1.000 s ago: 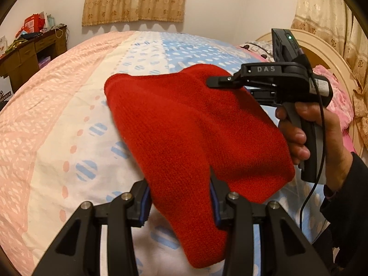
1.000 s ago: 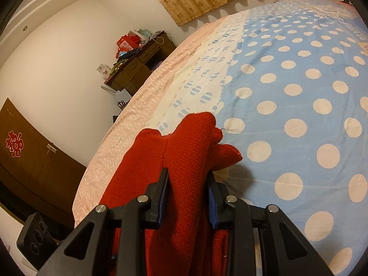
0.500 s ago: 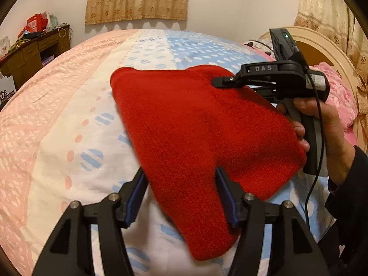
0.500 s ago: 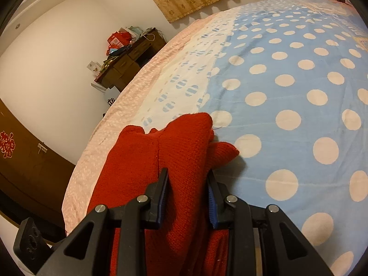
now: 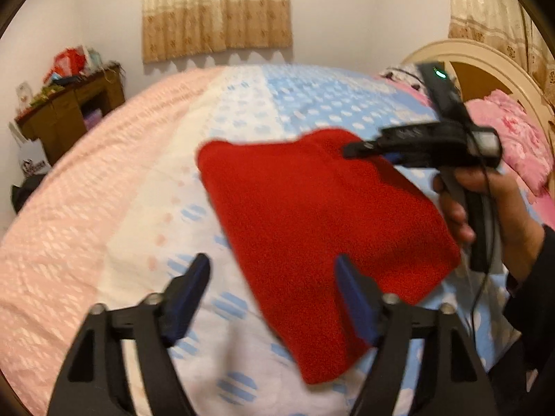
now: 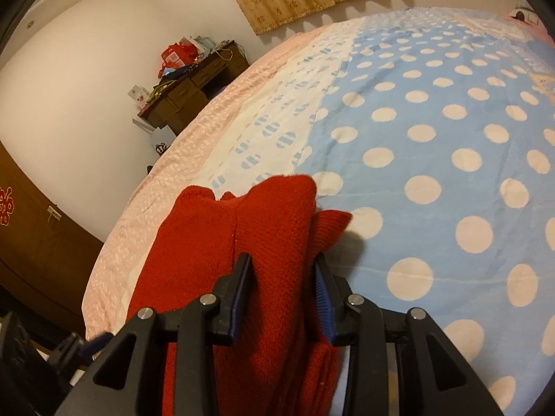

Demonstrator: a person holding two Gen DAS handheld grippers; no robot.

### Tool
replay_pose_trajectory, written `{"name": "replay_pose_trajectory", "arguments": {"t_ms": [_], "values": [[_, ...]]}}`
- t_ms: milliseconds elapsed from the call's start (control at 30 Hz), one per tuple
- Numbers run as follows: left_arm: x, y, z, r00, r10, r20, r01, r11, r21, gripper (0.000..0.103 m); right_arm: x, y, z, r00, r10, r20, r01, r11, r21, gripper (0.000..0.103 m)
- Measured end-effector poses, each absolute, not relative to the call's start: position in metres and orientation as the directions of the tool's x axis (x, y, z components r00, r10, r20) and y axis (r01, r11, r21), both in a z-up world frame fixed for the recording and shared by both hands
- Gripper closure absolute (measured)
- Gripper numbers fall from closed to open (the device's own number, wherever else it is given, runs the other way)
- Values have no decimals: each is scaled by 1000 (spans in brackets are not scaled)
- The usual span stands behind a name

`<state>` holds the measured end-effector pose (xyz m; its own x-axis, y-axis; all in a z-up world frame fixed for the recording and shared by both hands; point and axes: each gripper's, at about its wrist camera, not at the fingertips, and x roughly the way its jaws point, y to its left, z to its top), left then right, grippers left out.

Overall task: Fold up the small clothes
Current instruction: 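Lower the fold onto the bundle and open both tools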

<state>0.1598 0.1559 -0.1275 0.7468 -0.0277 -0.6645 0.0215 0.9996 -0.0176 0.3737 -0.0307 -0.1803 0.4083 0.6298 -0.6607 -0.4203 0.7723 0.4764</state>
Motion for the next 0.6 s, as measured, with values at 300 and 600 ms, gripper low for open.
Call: {"name": "replay_pose_trajectory", "arguments": {"t_ms": [300,600], "values": [[194,183,-144,742,70,-667,-95,995,-2,13,314,-44,-134,446,713,-541,-532,697,480,51],[199,183,-167,703,96,-704,-161,987,-27,0,298,-42,-180,337,738,-584,-501,666,553,51]]}}
